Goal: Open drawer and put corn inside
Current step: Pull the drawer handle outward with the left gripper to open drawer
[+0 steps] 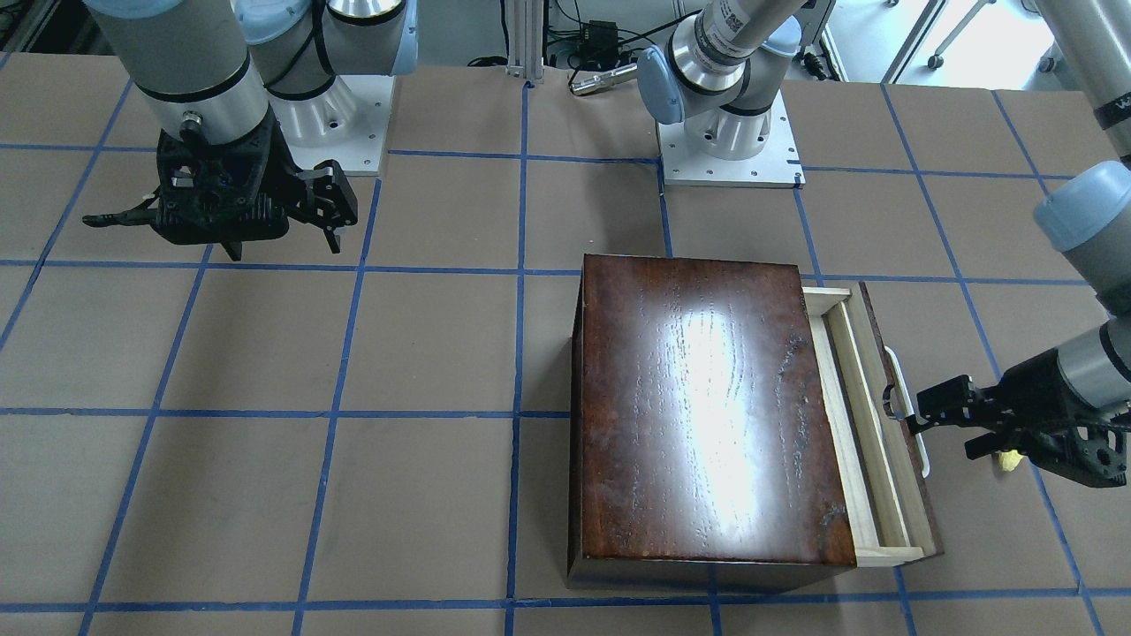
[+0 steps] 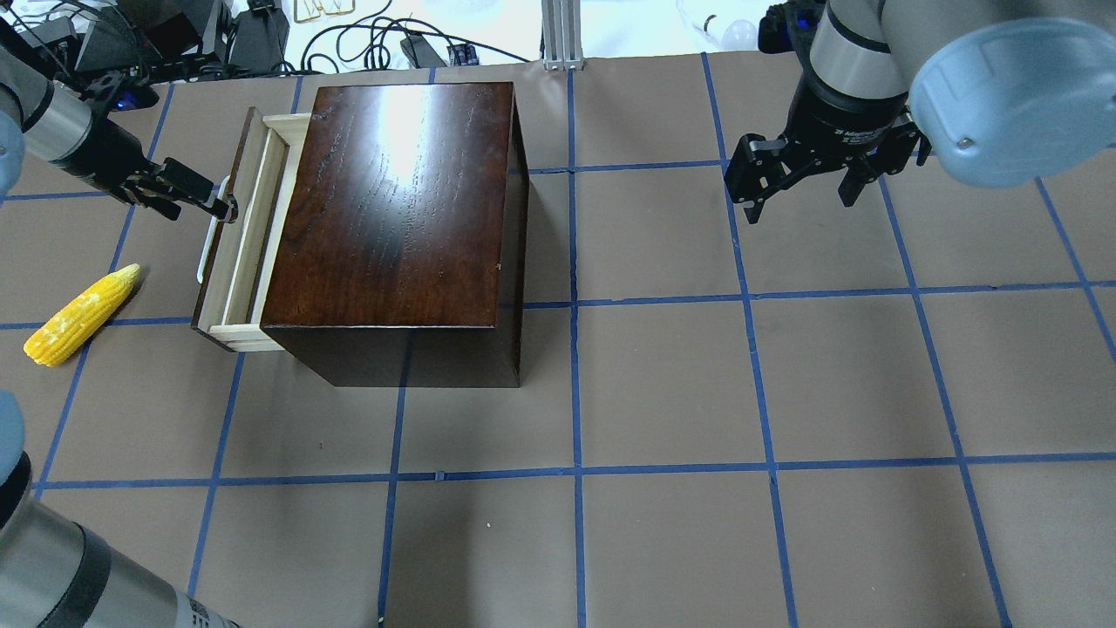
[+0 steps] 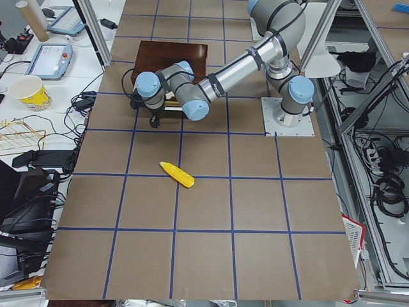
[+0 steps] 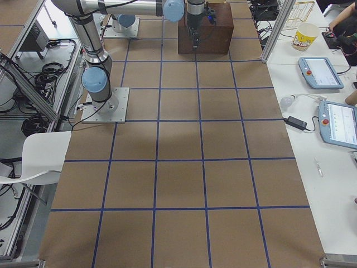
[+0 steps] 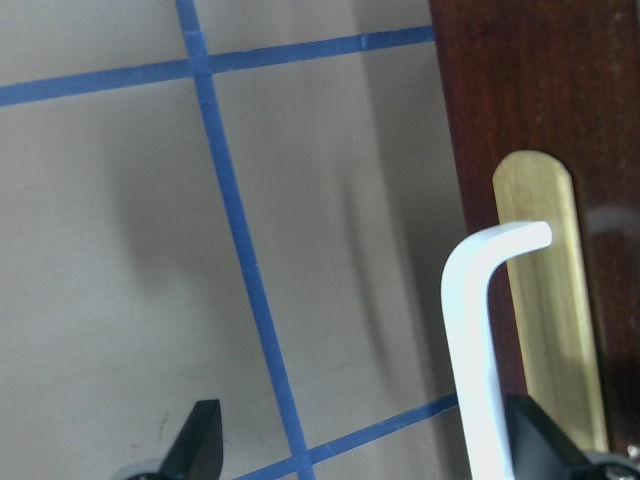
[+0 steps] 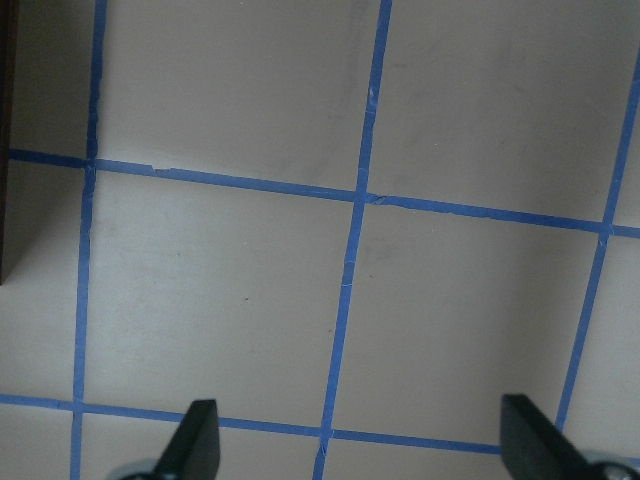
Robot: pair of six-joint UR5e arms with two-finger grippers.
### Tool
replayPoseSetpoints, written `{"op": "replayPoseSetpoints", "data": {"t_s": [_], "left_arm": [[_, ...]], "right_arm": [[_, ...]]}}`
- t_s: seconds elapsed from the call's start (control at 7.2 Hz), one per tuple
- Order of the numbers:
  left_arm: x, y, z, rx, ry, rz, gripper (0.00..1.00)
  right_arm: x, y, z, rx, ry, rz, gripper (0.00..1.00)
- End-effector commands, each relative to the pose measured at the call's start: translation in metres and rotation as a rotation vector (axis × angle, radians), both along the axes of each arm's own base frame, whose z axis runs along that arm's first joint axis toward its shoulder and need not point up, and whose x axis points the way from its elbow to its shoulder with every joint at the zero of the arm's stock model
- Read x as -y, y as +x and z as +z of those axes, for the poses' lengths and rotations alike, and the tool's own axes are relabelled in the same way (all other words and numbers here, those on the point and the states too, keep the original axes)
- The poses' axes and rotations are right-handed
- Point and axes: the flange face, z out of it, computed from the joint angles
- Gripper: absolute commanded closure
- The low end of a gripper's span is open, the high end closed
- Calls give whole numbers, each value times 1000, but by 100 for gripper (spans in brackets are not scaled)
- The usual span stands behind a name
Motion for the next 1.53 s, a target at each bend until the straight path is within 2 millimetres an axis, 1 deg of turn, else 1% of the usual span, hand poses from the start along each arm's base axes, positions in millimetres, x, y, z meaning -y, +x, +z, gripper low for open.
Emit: {"op": "replayPoseSetpoints", "data": {"t_s": [0.0,0.56,1.11,1.25,1.39], "left_arm": [[-3,12,0,6,-5,-11,0],[-6,31,1,31,-15,-33,0],[-4,37,8,64,-18,-55,0],[-6,36,14,69,-22,-54,0],[-10,31,25,66,-16,-47,0]], "right_arm": [[0,0,0,0,0,0,0],[0,-1,0,0,0,-3,0],[0,0,0,0,0,0,0],[0,-1,0,0,0,-3,0],[0,0,0,0,0,0,0]]}}
